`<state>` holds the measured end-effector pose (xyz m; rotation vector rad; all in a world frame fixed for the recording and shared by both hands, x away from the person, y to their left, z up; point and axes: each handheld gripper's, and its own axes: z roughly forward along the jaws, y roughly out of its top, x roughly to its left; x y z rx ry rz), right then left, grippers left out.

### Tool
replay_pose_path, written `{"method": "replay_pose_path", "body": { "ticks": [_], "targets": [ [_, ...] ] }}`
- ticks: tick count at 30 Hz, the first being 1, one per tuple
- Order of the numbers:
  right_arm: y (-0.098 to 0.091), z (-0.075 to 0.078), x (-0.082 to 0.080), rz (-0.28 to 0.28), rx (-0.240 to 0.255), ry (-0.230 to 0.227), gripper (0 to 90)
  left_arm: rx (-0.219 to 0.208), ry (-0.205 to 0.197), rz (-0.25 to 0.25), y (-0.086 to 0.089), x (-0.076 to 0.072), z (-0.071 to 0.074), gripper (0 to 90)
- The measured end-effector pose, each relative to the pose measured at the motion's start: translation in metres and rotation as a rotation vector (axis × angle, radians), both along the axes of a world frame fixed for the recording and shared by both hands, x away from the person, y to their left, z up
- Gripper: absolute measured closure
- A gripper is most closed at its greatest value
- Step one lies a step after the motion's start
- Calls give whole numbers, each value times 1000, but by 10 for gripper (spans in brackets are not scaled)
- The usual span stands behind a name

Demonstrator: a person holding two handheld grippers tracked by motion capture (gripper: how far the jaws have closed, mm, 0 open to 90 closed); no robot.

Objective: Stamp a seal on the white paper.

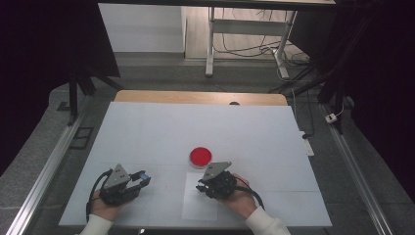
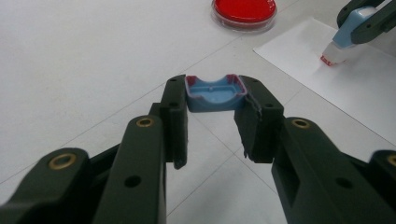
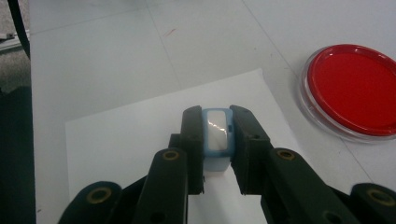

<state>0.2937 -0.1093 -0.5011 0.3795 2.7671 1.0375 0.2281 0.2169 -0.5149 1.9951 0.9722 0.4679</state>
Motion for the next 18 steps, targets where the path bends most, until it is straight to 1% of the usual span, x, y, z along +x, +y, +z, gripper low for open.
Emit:
{"method": "replay_pose_path", "body": {
  "ticks": [4,18],
  "targets": [
    [0,0,1,-3,-7,9,758,0,0,1,0,0,0,649],
    [3,0,0,-7,-22,9,762,0,-2,3,0,0,0,649]
  ]
}}
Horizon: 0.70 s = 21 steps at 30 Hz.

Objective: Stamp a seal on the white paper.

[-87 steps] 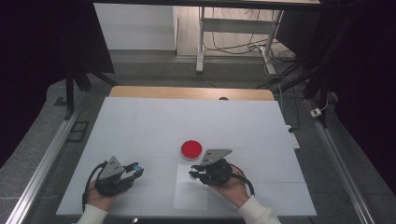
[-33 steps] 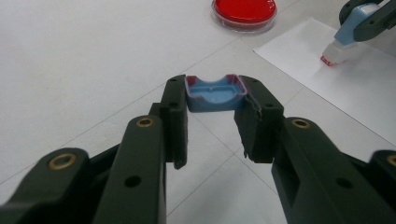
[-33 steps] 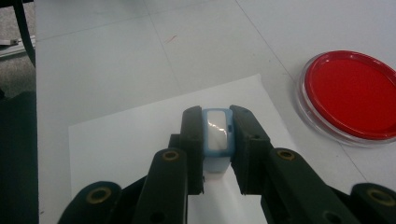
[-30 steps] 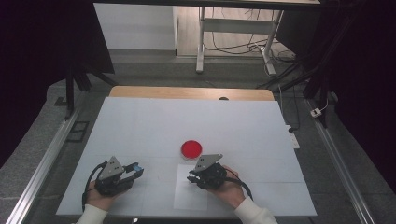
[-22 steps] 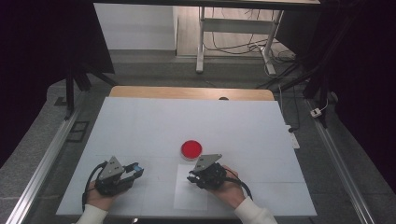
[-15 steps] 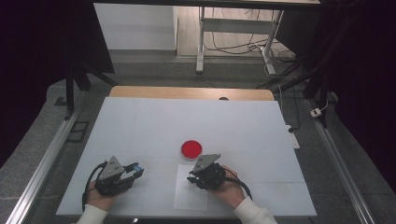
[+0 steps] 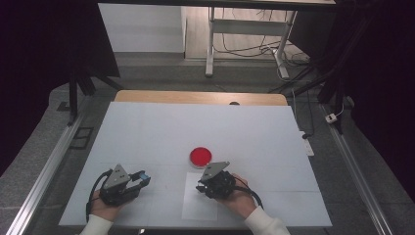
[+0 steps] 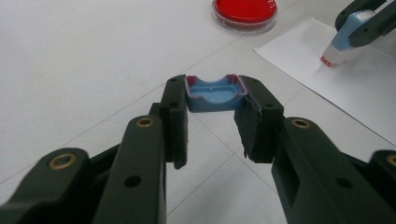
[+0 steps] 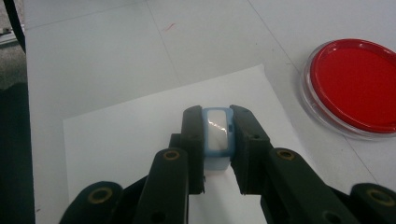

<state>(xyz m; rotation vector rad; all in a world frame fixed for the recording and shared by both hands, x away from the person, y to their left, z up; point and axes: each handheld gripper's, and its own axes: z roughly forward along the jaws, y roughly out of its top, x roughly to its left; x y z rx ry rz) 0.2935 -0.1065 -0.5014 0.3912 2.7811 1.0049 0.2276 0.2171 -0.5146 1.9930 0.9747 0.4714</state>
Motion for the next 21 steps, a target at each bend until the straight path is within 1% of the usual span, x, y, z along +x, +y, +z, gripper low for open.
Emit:
{"method": "replay_pose_path", "body": {
  "ticks": [8,21],
  "targets": [
    [-2,-1,0,-9,11,9,764,-1,0,2,0,0,0,649],
    [-2,-1,0,-4,15,3,763,1,-1,6,1,1,0,649]
  ]
}}
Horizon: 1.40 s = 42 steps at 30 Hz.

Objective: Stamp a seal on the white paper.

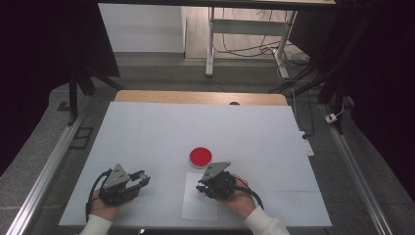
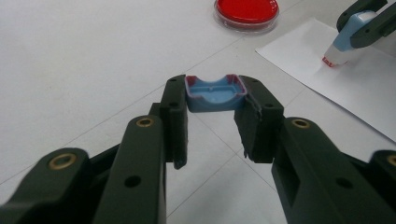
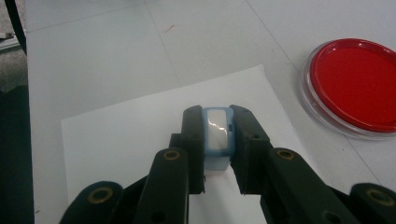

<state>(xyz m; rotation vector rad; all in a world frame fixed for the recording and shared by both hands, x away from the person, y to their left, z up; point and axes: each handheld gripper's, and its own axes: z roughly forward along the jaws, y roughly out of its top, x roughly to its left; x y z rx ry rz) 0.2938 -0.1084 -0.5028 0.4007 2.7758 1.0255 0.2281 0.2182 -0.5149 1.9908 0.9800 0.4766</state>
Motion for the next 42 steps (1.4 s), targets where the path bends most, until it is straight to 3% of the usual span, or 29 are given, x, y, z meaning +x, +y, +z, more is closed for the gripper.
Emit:
{"method": "replay_pose_path", "body": {
  "ticks": [4,15,25,42],
  "targets": [
    [1,1,-2,6,-15,-16,762,1,2,1,0,0,0,649],
    [-1,4,-3,5,15,-22,758,1,0,2,0,0,0,649],
    [-1,6,-4,7,2,-37,757,0,-1,5,1,0,0,648],
    [-23,29,0,-76,169,-45,757,0,-3,4,0,0,0,649]
  ]
}}
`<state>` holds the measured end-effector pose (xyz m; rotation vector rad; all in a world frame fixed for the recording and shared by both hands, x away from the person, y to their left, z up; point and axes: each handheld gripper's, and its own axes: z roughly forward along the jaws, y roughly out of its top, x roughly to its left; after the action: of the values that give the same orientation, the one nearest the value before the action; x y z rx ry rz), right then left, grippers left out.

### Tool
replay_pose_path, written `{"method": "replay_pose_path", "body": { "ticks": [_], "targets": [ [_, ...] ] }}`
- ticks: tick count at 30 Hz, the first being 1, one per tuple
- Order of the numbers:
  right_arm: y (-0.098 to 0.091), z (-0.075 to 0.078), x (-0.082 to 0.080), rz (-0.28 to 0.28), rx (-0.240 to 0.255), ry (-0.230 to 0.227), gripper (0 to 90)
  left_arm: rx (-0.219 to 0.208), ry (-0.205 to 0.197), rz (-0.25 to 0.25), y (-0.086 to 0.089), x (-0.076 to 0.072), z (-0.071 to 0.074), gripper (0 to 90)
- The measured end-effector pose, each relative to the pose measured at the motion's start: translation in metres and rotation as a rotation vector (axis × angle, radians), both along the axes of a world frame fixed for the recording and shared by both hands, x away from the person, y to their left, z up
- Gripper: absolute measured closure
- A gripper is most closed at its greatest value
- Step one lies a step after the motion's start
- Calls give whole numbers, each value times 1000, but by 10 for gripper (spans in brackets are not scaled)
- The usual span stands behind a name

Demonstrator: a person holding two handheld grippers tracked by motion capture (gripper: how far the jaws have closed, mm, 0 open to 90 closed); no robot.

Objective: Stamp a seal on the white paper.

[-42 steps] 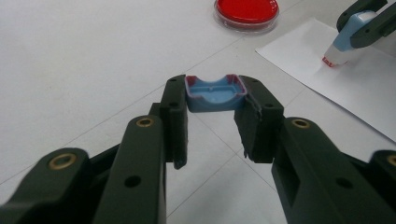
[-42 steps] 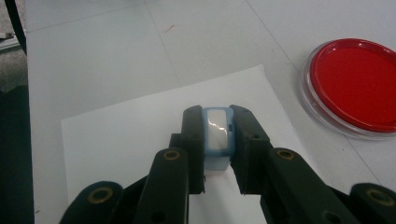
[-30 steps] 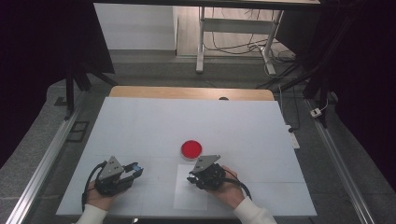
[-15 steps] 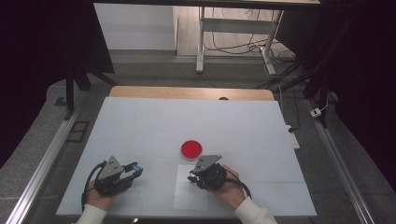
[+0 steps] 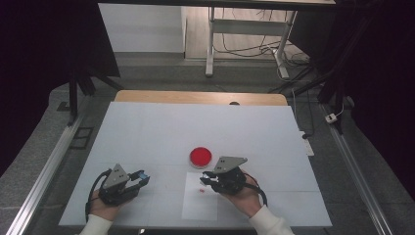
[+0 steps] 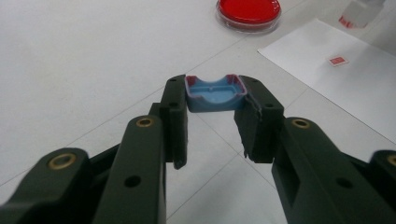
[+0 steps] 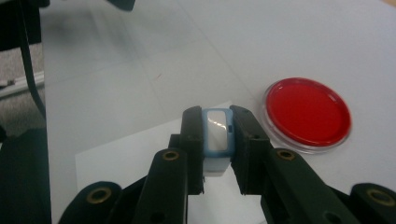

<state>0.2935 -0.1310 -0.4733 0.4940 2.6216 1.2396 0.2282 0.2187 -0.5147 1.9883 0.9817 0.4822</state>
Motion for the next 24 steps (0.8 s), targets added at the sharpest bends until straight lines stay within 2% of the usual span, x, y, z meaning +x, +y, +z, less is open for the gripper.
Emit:
{"method": "replay_pose_path", "body": {
  "ticks": [1,8,17,24],
  "targets": [
    [-2,1,1,-5,23,2,757,1,0,-1,0,0,0,648],
    [-17,9,7,-58,99,6,757,1,0,1,0,0,0,648],
    [-33,16,13,-120,169,5,757,2,2,1,0,1,-1,649],
    [-43,19,18,-144,196,-2,757,3,2,0,0,2,-1,648]
  ]
}}
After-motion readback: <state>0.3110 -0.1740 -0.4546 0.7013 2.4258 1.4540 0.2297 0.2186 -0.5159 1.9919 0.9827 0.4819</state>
